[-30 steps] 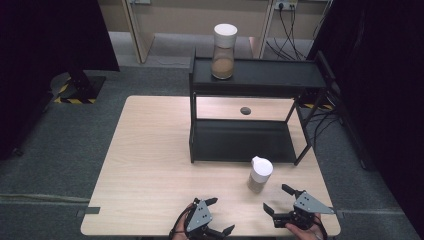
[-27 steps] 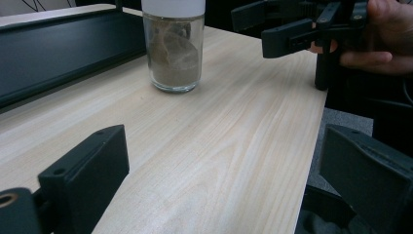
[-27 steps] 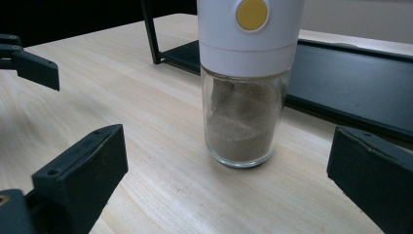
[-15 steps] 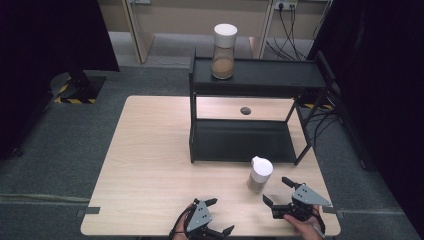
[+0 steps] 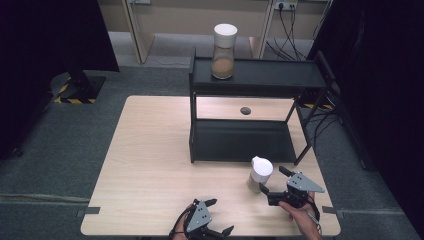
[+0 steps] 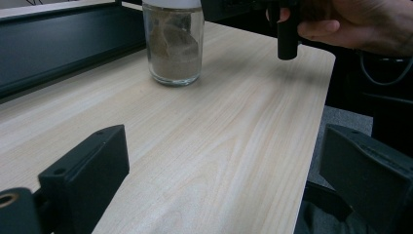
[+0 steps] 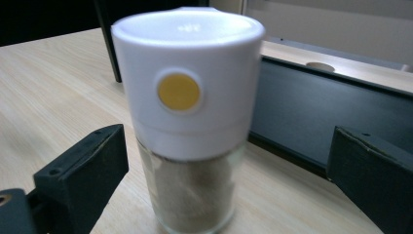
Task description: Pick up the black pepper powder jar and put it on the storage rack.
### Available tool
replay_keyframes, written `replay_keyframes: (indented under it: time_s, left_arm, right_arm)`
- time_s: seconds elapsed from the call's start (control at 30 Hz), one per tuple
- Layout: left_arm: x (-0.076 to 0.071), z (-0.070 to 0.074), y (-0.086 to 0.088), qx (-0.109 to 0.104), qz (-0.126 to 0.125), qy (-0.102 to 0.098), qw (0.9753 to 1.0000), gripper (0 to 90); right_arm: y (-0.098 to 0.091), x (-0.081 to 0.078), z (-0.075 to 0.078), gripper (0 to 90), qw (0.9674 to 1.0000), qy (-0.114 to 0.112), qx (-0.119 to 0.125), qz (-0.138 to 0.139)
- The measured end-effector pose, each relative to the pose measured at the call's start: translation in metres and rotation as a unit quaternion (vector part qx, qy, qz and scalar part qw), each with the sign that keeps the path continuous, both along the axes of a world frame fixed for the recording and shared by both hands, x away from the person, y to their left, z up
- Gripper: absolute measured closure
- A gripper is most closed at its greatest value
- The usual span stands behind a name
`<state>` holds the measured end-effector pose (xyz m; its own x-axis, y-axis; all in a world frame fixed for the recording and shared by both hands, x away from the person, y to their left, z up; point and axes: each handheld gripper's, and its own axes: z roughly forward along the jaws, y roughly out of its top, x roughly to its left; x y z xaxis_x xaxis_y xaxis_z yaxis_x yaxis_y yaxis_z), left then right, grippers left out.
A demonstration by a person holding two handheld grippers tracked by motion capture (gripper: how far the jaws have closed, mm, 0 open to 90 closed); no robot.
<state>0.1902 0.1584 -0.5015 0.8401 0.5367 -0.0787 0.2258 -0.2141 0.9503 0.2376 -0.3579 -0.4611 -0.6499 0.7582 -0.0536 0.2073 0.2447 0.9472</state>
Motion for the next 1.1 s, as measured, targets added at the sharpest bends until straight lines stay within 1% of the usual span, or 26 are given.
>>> replay_keyframes:
  time_s: [0.17,0.27,0.37,0.53,0.67,0.73,0.8,1.0,1.1]
  left_arm:
    - [0.001,0.000,0.000,0.000,-0.001,0.002,1.0000,4.1]
    - [0.000,0.000,0.000,0.001,0.000,0.002,1.0000,4.1]
    - [0.001,0.000,0.000,0.001,-0.001,0.002,1.0000,4.1]
    - [0.001,0.000,0.001,-0.001,-0.001,0.005,1.0000,4.3]
    - [0.001,-0.001,0.001,-0.001,0.000,0.006,1.0000,4.2]
    - [0.001,-0.001,0.001,0.000,0.000,0.006,1.0000,4.2]
    - [0.001,-0.001,0.001,-0.001,-0.001,0.006,1.0000,4.2]
    - [0.001,-0.001,0.001,-0.002,-0.001,0.006,1.0000,4.2]
    - [0.001,-0.001,0.001,-0.002,0.001,0.008,1.0000,4.2]
  right_arm:
    - [0.009,0.006,0.004,2.2,0.9999,0.001,-0.009,0.012]
    - [0.014,0.012,0.005,3.1,0.9997,0.011,-0.014,0.015]
    - [0.017,0.017,0.005,5.0,0.9995,0.019,-0.013,0.020]
    - [0.022,0.023,0.005,13.2,0.9991,0.022,-0.018,0.030]
    - [0.023,0.027,0.006,25.0,0.9989,0.024,-0.021,0.034]
    - [0.024,0.027,0.007,29.9,0.9989,0.026,-0.023,0.030]
    - [0.022,0.029,0.008,30.5,0.9989,0.032,-0.016,0.031]
    - [0.022,0.028,0.011,30.8,0.9988,0.039,-0.012,0.028]
    - [0.020,0.026,0.016,30.9,0.9989,0.035,-0.008,0.031]
